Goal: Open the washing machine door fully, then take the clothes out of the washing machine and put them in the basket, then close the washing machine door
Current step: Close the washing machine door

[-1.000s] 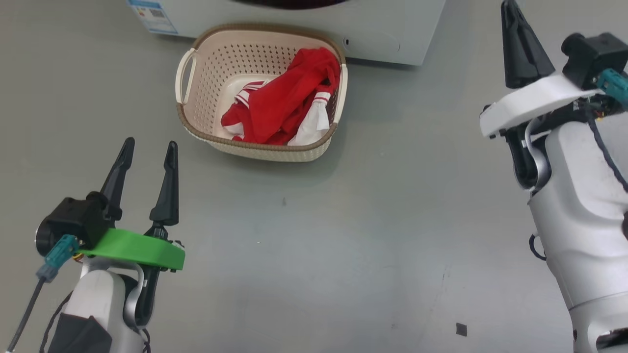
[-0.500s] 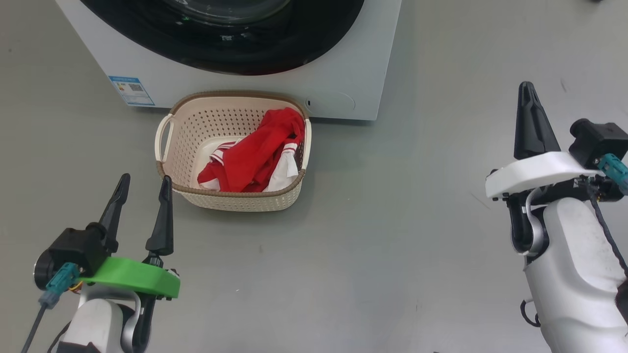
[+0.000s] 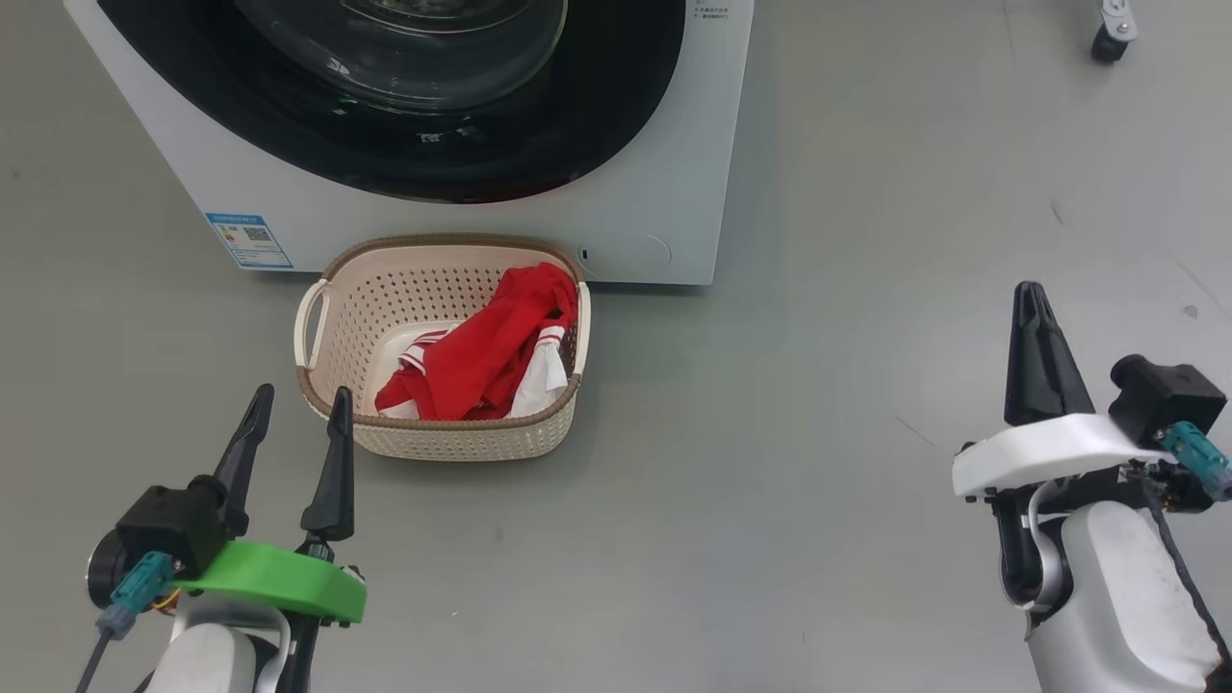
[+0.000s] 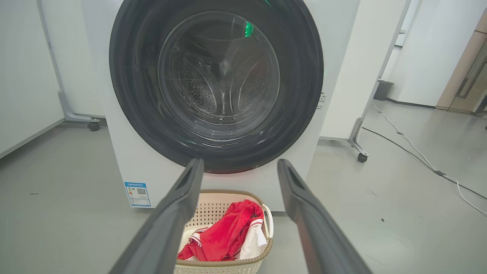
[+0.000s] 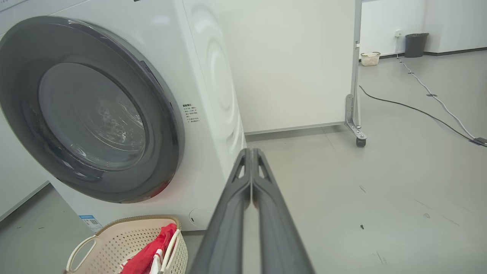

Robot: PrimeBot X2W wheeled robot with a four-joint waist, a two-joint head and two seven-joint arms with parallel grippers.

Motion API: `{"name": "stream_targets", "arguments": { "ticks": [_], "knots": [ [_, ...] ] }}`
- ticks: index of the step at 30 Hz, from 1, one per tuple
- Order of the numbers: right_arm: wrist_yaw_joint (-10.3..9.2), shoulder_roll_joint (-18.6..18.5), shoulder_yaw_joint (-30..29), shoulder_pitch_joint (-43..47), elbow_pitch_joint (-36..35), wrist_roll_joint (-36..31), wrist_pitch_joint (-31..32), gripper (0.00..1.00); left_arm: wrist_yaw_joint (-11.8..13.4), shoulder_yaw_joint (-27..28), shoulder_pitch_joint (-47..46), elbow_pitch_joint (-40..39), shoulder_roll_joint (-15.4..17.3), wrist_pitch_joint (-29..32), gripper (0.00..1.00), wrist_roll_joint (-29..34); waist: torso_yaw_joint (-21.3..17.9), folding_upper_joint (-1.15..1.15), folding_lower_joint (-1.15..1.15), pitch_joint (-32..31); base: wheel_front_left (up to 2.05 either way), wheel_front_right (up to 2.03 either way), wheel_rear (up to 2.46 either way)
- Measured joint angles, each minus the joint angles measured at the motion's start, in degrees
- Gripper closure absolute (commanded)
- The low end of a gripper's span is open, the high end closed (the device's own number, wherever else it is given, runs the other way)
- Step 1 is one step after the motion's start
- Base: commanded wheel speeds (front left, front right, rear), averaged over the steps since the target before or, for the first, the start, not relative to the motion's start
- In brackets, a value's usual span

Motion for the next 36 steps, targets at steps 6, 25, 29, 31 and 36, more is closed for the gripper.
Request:
{"name": "stream_targets", "arguments": {
  "ticks": [6, 25, 29, 31, 36],
  "knots": [
    [0.02, 0.35, 0.80, 3.51, -1.62, -1.33, 0.00, 0.00, 0.00, 0.05, 0.76, -0.22, -0.23, 0.00, 0.00, 0.01, -0.25, 0.00, 0.00, -0.59, 0.00, 0.00, 0.00],
    [0.01, 1.08, 0.32, 7.53, -5.88, -2.52, 0.00, 0.00, 0.00, 0.76, 2.09, -0.43, -1.04, 0.00, 0.00, -0.09, -0.62, 0.00, 0.00, -0.76, 0.00, 0.00, 0.00],
    [0.01, 1.15, 0.32, 8.31, -6.13, -2.68, 0.00, 0.00, 0.00, 0.94, 2.09, -0.70, -1.12, 0.00, 0.00, -0.02, -0.59, 0.00, 0.00, -0.73, 0.00, 0.00, 0.00],
    [0.01, 1.21, 0.33, 8.38, -6.26, -2.69, 0.00, 0.00, 0.00, 0.91, 2.09, -0.70, -1.13, 0.00, 0.00, 0.02, -0.59, 0.00, 0.00, -0.70, 0.00, 0.00, 0.00],
    [0.01, 1.33, 0.33, 8.58, -6.67, -2.69, 0.00, 0.00, 0.00, 0.85, 2.09, -0.68, -1.22, 0.00, 0.00, 0.02, -0.63, 0.00, 0.00, -0.54, 0.00, 0.00, 0.00]
  ]
}}
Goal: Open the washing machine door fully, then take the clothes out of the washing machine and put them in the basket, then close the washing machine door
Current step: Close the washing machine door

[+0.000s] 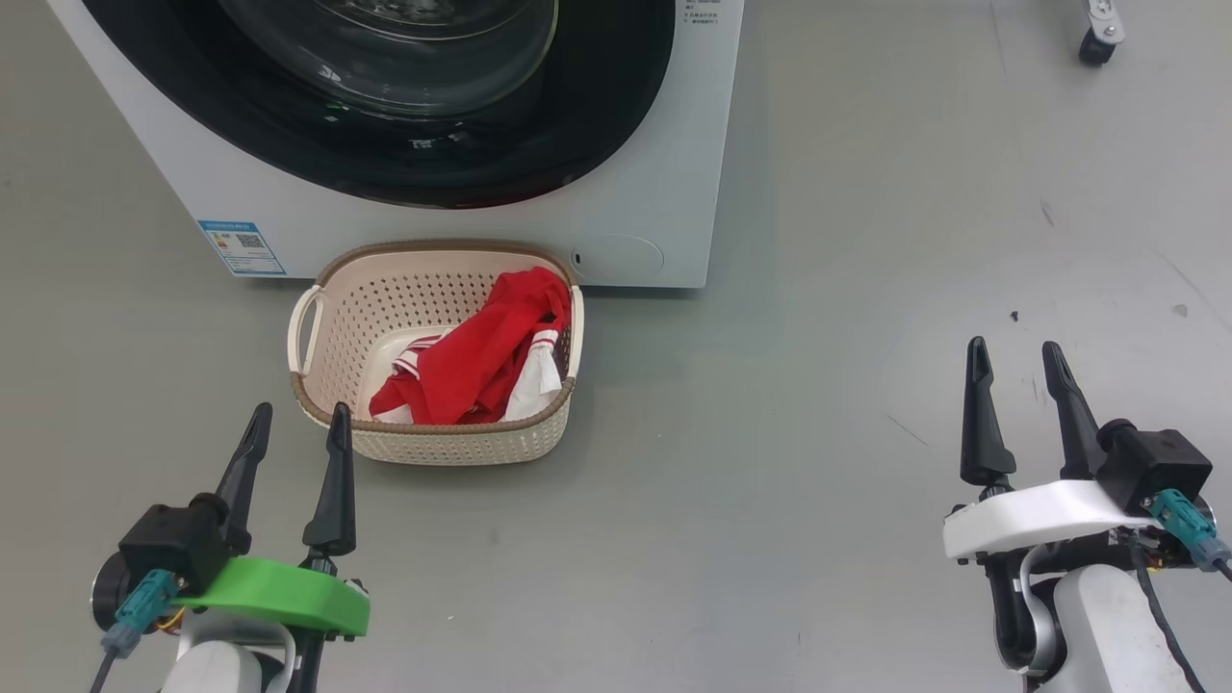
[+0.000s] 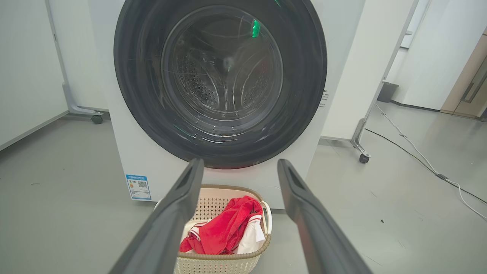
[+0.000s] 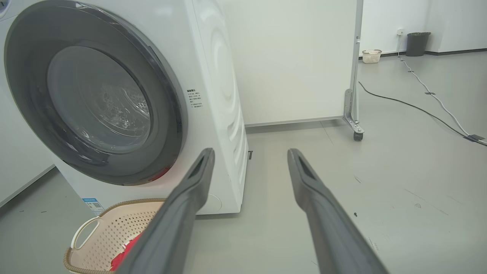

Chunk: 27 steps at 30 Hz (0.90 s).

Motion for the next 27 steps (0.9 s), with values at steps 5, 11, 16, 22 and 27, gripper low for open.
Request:
{"name": "stream_targets", "arguments": {
  "ticks": [5, 11, 16, 22, 27],
  "knots": [
    [0.00, 0.05, 0.00, 0.46, -0.21, -0.02, 0.00, 0.00, 0.00, 0.22, 0.00, 0.11, -0.08, 0.00, 0.00, 0.00, -0.07, 0.00, 0.00, 0.24, 0.00, 0.00, 0.00],
    [0.00, 0.13, 0.00, 0.71, -0.67, -0.33, 0.00, 0.00, 0.00, 1.13, 0.00, 0.12, -0.10, 0.00, 0.00, 0.94, -0.13, 0.00, 0.00, 0.47, 0.00, 0.00, 0.00],
    [0.00, 0.23, 0.00, 0.73, -0.97, -0.33, 0.00, 0.00, 0.00, 1.21, 0.00, 0.51, -0.13, 0.00, 0.00, 1.00, -0.17, 0.00, 0.00, 0.60, 0.00, 0.00, 0.00],
    [0.00, 0.41, 0.00, 0.75, -1.07, -0.33, 0.00, 0.00, 0.00, 0.32, 0.00, 0.64, -0.22, 0.00, 0.00, 0.99, -0.18, 0.00, 0.00, 0.64, 0.00, 0.00, 0.00],
    [0.00, 0.43, -0.01, 0.76, -1.16, -0.33, 0.00, 0.00, 0.00, 0.07, 0.00, 0.64, -0.26, 0.00, 0.00, 0.80, -0.16, 0.00, 0.00, 0.60, 0.00, 0.00, 0.00]
  ]
}}
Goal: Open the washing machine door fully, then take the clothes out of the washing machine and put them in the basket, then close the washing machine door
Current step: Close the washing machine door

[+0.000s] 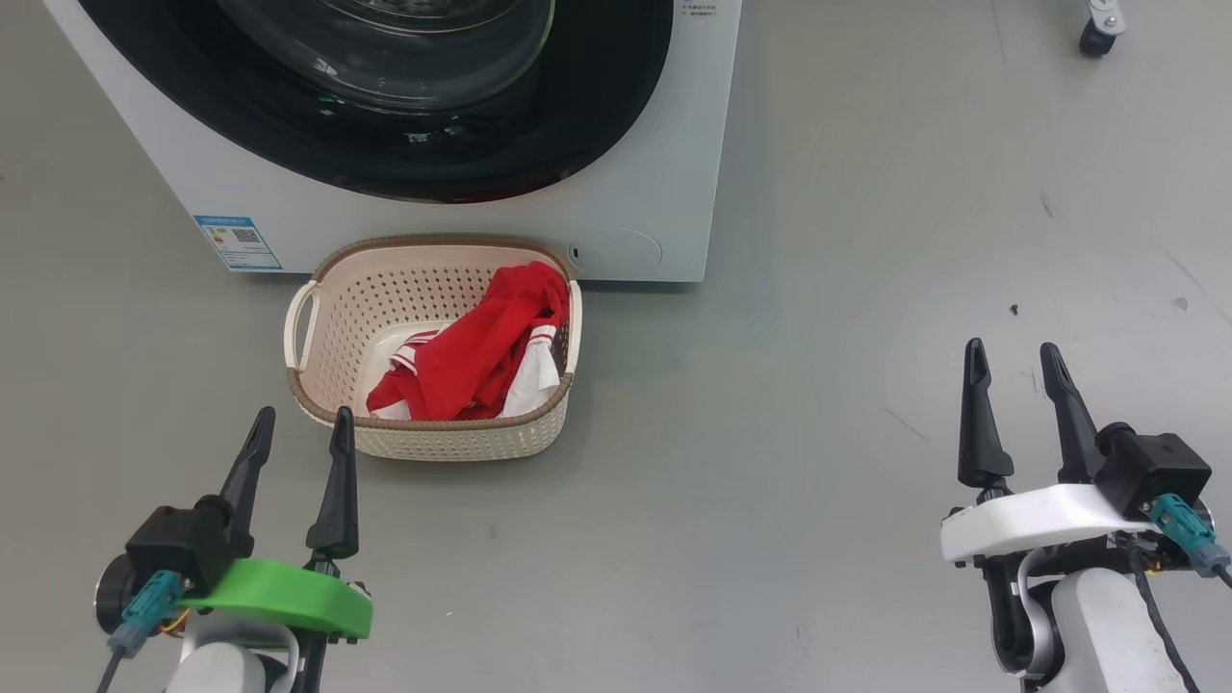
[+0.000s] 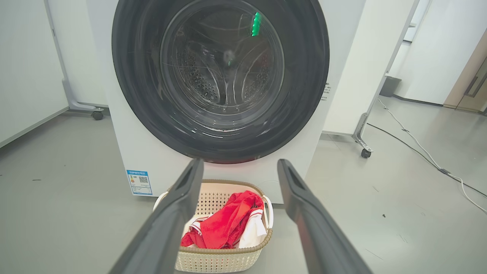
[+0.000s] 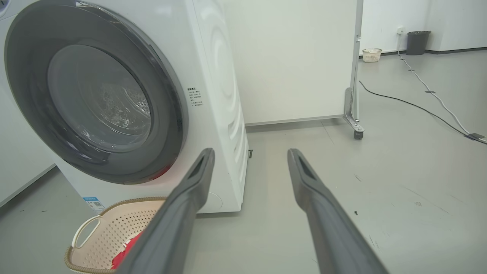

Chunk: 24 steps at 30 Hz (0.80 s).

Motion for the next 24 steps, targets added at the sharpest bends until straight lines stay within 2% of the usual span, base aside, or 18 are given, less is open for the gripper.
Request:
{"name": "stream_targets", "arguments": {
  "ticks": [24],
  "knots": [
    [0.00, 0.08, 0.00, 0.33, -0.10, -0.01, 0.00, 0.00, 0.00, -0.70, 0.00, 0.35, 0.00, 0.00, 0.00, -2.96, -0.07, 0.00, 0.00, 0.18, 0.00, 0.00, 0.00]
  ]
}}
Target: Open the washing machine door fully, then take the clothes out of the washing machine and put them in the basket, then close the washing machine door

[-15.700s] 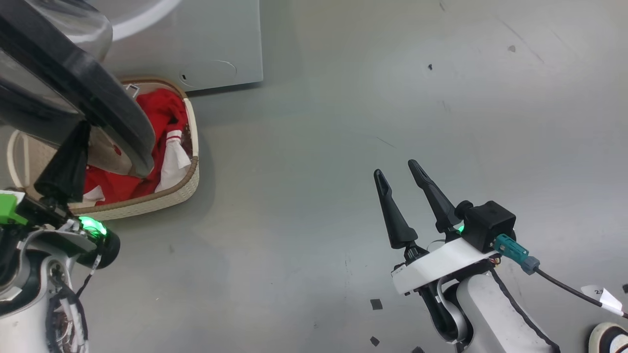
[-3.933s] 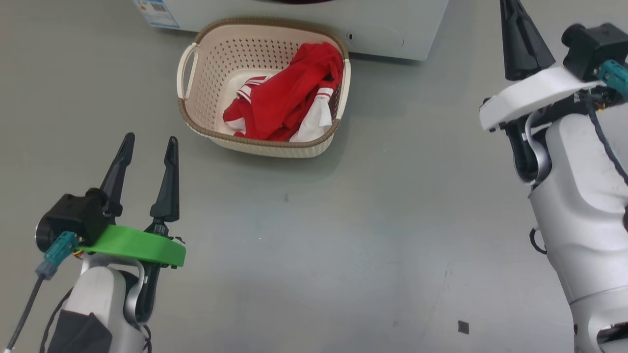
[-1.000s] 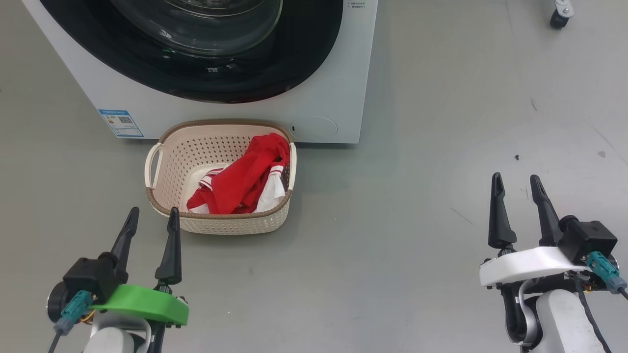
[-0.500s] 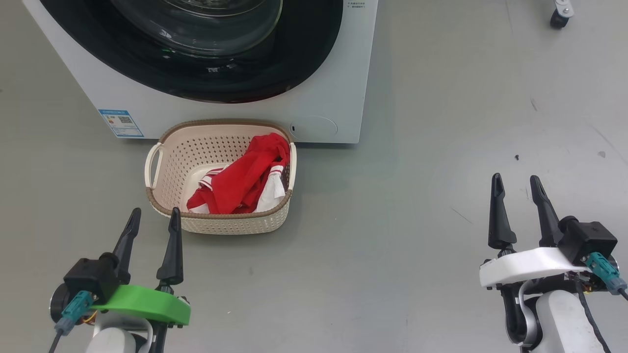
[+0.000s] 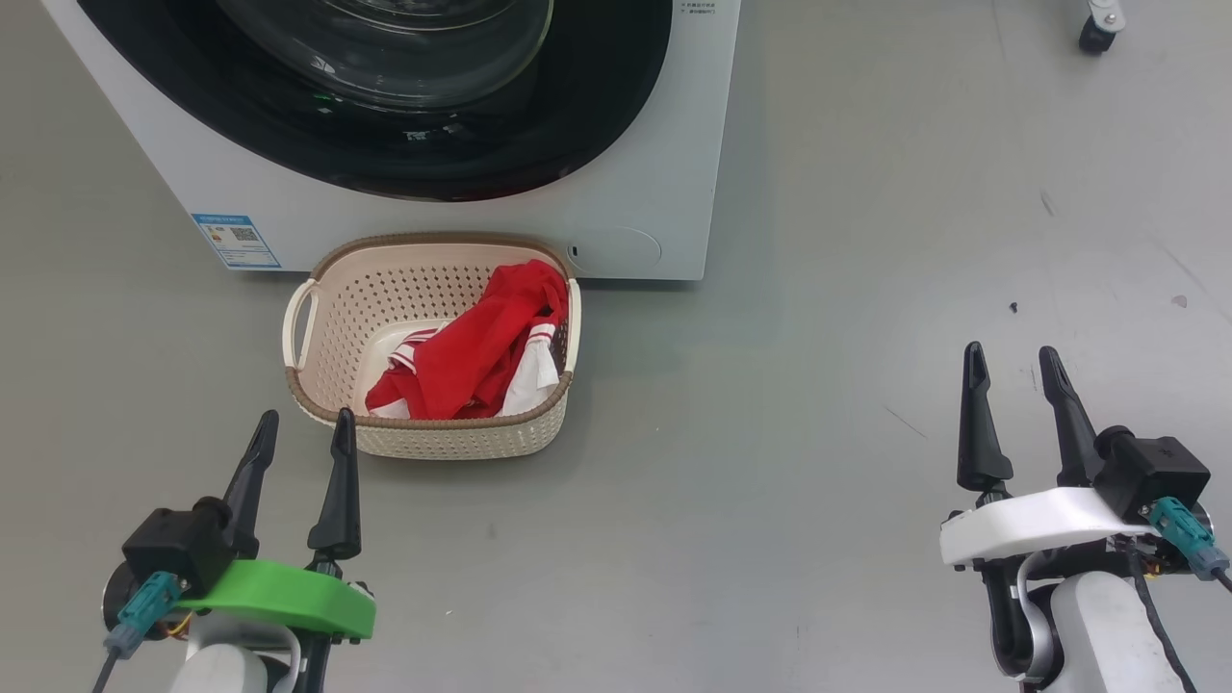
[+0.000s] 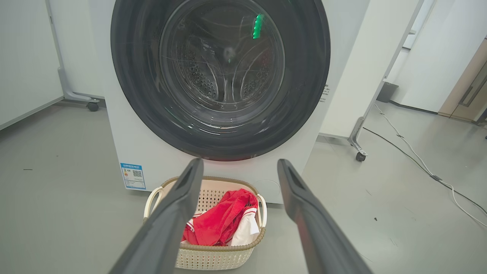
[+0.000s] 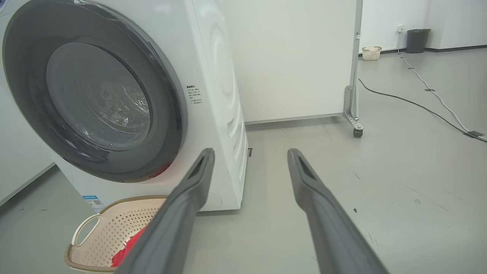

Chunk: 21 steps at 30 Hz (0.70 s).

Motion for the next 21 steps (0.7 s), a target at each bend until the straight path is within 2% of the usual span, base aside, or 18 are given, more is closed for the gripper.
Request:
{"name": "stream_targets", "arguments": {
  "ticks": [21],
  "knots": [
    [0.00, 0.11, 0.18, 0.28, -0.05, 0.00, 0.00, 0.00, 0.00, -0.04, 0.00, 0.58, 0.08, 0.00, 0.00, -0.94, -0.05, 0.00, 0.00, 0.16, 0.00, 0.00, 0.00]
  ]
}}
